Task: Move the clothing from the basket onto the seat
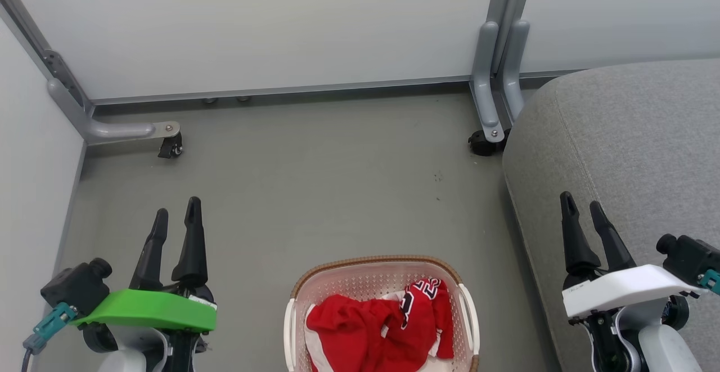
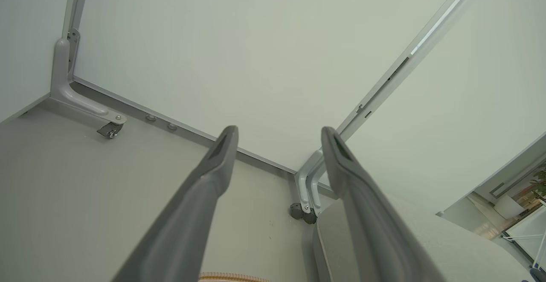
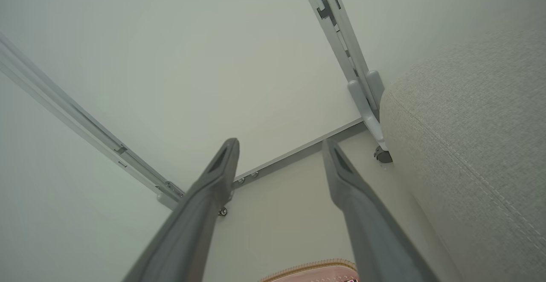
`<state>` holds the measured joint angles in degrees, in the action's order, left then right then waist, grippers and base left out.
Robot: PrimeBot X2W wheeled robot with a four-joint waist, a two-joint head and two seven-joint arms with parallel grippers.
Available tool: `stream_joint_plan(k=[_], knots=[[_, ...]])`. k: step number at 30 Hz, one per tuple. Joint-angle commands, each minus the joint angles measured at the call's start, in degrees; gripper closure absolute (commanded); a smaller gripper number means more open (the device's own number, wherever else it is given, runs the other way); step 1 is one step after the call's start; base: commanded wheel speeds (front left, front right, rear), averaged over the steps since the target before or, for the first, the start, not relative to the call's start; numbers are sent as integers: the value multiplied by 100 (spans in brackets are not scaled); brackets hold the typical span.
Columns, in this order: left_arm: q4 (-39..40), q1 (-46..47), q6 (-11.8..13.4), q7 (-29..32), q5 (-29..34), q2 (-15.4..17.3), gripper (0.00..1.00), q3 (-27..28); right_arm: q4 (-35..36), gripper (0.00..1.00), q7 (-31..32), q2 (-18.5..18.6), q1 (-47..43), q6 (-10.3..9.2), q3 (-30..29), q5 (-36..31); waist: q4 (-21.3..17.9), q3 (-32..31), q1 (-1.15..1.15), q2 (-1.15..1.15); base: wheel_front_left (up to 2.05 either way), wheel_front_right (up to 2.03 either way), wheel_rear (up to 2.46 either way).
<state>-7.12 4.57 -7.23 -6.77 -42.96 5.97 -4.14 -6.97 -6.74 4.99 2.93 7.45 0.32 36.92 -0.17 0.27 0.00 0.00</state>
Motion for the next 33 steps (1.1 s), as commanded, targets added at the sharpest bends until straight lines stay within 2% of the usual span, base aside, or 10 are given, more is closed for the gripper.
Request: stream_joint_plan(k=[1, 33], knots=[[75, 21, -27, -61, 168, 48, 0, -18, 70, 0, -64, 22, 9, 3, 15, -197, -1, -1, 0, 0, 0, 0, 0], [-192, -147, -33, -514, 1851, 85, 0, -179, -139, 0, -518, -18, -92, 3, 212, -1971, -26, -20, 0, 0, 0, 0, 0]])
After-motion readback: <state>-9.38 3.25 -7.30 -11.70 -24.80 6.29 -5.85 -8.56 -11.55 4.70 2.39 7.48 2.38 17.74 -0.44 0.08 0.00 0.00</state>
